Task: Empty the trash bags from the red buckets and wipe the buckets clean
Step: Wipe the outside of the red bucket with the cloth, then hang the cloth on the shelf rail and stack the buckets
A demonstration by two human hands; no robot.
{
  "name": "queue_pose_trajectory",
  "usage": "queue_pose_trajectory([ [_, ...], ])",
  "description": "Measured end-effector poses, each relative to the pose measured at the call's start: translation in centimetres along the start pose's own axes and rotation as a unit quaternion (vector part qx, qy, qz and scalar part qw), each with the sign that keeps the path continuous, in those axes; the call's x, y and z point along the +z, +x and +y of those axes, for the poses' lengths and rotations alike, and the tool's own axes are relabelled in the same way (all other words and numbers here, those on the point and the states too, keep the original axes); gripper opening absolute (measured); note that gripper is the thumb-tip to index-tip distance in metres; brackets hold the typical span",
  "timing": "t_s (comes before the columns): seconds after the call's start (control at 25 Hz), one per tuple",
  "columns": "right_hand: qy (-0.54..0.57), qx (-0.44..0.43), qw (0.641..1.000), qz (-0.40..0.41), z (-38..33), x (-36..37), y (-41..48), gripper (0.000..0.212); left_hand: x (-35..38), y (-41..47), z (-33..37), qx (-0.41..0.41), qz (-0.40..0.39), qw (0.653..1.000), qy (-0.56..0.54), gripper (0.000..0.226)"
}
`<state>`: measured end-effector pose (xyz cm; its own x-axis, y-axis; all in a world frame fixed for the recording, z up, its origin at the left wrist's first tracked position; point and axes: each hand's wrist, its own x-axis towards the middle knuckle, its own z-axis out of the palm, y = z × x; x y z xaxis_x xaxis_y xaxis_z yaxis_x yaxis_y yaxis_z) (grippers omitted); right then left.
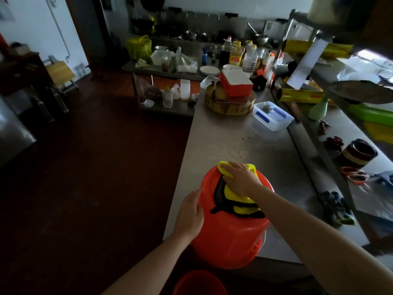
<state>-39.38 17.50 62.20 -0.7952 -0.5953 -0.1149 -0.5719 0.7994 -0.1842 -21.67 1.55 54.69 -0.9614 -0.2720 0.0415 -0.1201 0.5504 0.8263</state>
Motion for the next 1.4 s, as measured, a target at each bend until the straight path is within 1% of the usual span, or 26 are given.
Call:
queue_pose_trajectory([
  [0.12,0.009,-0.028,1.000,-0.010,0.8,-0.7,-1.5,0.060,-0.5,0.8,2.8,0.028,0.051,0.998,0.027,0.041],
  [0.2,0.012,-0.039,0.999,0.000,1.5,-1.4,-2.9,0.059,-0.8,1.4,4.7,0.062,0.049,0.994,0.071,0.041],
  [0.24,0.013,-0.033,0.999,0.007,2.0,-1.8,-3.6,0.057,-0.9,1.6,5.7,0.087,0.031,0.991,0.092,0.041],
  [0.32,0.006,-0.025,0.999,0.026,2.8,-2.6,-5.3,0.053,-1.0,2.3,6.9,0.149,-0.033,0.980,0.125,0.043],
  [0.4,0.003,-0.032,0.998,0.048,3.9,-3.1,-7.2,0.049,-0.8,3.2,7.5,0.211,-0.113,0.951,0.194,0.049],
  [0.44,0.008,-0.035,0.998,0.057,4.5,-3.0,-8.1,0.047,-0.7,3.7,7.7,0.238,-0.140,0.935,0.225,0.053],
  [0.52,0.020,-0.022,0.997,0.073,5.5,-2.8,-9.9,0.046,-0.5,4.8,7.9,0.282,-0.163,0.909,0.262,0.053],
  [0.56,0.018,-0.013,0.996,0.083,5.8,-2.6,-10.7,0.050,-0.4,5.3,8.2,0.292,-0.165,0.903,0.269,0.051],
  [0.64,0.020,-0.008,0.993,0.118,6.2,-1.9,-11.9,0.054,-0.5,5.9,9.0,0.290,-0.165,0.906,0.262,0.042],
  [0.72,0.039,0.001,0.988,0.150,5.9,-1.4,-13.1,0.040,-0.6,6.4,9.6,0.264,-0.151,0.924,0.229,0.034],
  [0.8,0.056,0.004,0.983,0.174,5.3,-1.2,-14.0,0.027,-0.5,6.8,10.4,0.226,-0.124,0.945,0.200,0.030],
  [0.92,0.073,0.037,0.977,0.196,4.1,-1.6,-14.8,0.030,0.0,7.2,11.9,0.160,-0.078,0.972,0.156,0.030],
  [0.96,0.086,0.053,0.973,0.206,3.7,-1.8,-14.7,0.032,0.1,7.3,12.5,0.150,-0.068,0.977,0.134,0.029],
  [1.04,0.131,0.080,0.968,0.197,2.7,-2.3,-14.3,0.031,0.3,7.3,13.8,0.146,-0.049,0.983,0.100,0.027],
  [1.12,0.225,0.114,0.950,0.186,1.6,-2.8,-13.8,0.022,0.3,7.3,14.9,0.137,-0.040,0.987,0.078,0.029],
  [1.16,0.262,0.132,0.935,0.201,1.3,-3.1,-13.6,0.020,0.1,7.2,15.5,0.130,-0.039,0.988,0.071,0.030],
  [1.2,0.279,0.145,0.920,0.234,1.2,-3.5,-13.4,0.019,-0.1,7.3,16.1,0.129,-0.038,0.988,0.070,0.031],
  [1.24,0.276,0.155,0.909,0.272,1.3,-4.0,-13.2,0.019,-0.6,7.4,16.6,0.135,-0.038,0.987,0.077,0.031],
  [1.28,0.268,0.161,0.900,0.304,1.6,-4.7,-13.0,0.021,-1.2,7.7,17.2,0.147,-0.039,0.984,0.088,0.032],
  [1.32,0.265,0.170,0.896,0.315,2.1,-5.5,-12.8,0.029,-1.9,8.1,17.8,0.157,-0.045,0.982,0.100,0.033],
  [1.4,0.270,0.178,0.905,0.277,3.2,-7.5,-12.6,0.058,-3.4,8.8,19.2,0.176,-0.060,0.976,0.113,0.033],
])
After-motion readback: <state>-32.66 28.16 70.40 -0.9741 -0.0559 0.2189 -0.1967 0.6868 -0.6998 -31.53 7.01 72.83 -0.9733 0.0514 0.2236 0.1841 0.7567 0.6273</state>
